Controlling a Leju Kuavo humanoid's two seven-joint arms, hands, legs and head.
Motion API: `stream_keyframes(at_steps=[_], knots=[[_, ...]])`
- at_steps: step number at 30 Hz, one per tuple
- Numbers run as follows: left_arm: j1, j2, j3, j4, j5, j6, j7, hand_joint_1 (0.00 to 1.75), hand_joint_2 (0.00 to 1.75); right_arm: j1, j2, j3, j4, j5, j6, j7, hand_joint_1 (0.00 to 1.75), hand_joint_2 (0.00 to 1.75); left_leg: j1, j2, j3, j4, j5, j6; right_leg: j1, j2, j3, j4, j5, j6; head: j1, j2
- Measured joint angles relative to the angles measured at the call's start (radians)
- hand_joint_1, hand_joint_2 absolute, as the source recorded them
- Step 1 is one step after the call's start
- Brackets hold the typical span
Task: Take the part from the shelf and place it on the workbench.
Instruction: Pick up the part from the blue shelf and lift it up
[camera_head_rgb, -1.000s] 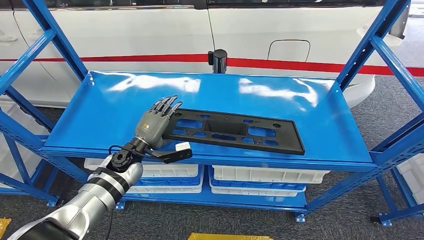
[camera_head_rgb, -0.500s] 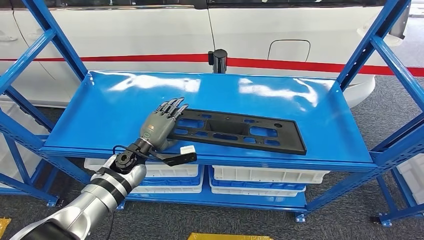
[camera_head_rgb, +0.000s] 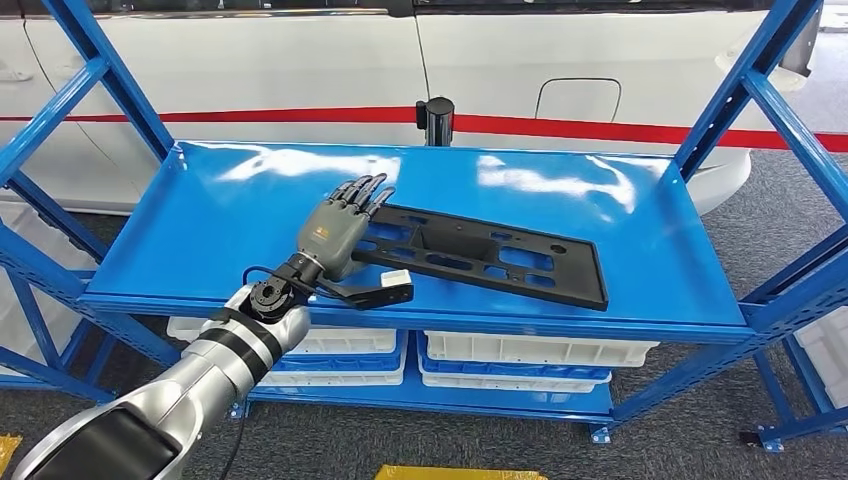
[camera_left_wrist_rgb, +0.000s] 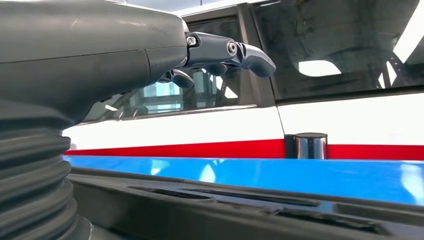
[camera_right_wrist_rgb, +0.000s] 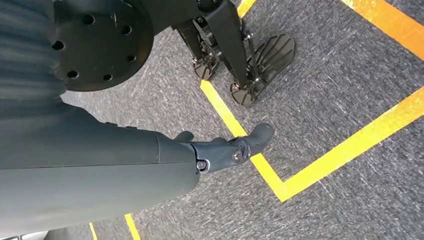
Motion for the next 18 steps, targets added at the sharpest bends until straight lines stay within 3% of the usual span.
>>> stream_keyframes(at_steps=[18], knots=[[-0.061, -0.047, -0.006, 0.125, 0.003, 0.013, -0.025, 0.0, 1.75, -0.009, 0.0, 0.014, 0.001, 0.007, 0.001, 0.002, 0.0, 1.75, 0.0, 0.0, -0.001, 0.0, 0.0, 0.0, 0.0, 0.0, -0.001, 0.0, 0.0, 0.0, 0.0, 0.0]])
